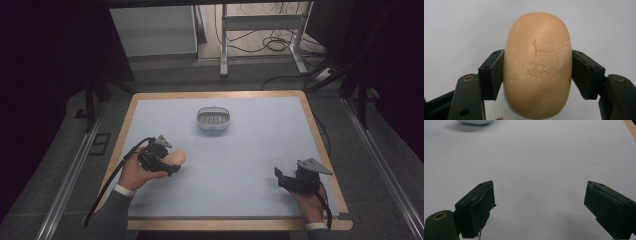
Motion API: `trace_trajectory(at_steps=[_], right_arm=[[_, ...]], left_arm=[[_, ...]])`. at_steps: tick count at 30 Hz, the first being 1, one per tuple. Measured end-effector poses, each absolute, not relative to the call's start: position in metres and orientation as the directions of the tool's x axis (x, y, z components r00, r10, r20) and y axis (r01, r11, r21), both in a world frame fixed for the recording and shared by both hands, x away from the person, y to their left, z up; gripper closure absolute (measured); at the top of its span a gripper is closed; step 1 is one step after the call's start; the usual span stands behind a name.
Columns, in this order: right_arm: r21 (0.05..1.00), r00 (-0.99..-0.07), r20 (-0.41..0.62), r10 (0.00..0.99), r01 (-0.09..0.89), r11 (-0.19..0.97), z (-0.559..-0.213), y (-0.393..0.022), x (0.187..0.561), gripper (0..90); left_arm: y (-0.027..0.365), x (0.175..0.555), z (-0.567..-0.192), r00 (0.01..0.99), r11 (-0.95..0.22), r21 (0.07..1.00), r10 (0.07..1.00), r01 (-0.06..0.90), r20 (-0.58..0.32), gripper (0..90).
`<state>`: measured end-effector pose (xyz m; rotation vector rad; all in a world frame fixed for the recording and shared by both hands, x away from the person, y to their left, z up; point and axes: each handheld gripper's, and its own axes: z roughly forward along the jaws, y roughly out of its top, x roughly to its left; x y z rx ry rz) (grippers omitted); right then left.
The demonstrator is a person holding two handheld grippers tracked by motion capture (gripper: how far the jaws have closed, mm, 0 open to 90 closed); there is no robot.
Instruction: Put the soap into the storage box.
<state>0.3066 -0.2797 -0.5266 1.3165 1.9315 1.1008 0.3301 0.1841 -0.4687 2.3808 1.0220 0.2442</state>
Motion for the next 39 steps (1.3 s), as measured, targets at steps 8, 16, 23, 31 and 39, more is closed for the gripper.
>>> trace_trajectory(at_steps=[8, 16, 23, 31, 39], right_arm=[[0.857, -0.368, 0.003, 0.930, 0.480, 0.188, -0.527, -0.279, 0.307, 9.8], [0.857, -0.367, 0.000, 0.930, 0.479, 0.189, -0.527, -0.279, 0.307, 9.8], [0.854, -0.364, -0.003, 0.931, 0.483, 0.192, -0.527, -0.278, 0.307, 9.8], [0.852, -0.361, -0.001, 0.932, 0.487, 0.190, -0.527, -0.279, 0.308, 9.8], [0.858, -0.379, -0.011, 0.925, 0.472, 0.203, -0.527, -0.278, 0.306, 9.7]], left_arm=[[0.185, 0.334, -0.470, 0.694, -0.565, 0.539, 0.719, 0.624, -0.050, 32.2], [0.186, 0.340, -0.469, 0.689, -0.559, 0.541, 0.723, 0.628, -0.053, 32.2], [0.183, 0.345, -0.465, 0.692, -0.561, 0.545, 0.721, 0.623, -0.048, 32.2], [0.179, 0.349, -0.459, 0.699, -0.571, 0.550, 0.715, 0.610, -0.032, 32.2], [0.175, 0.353, -0.453, 0.706, -0.576, 0.558, 0.707, 0.597, -0.026, 32.2]])
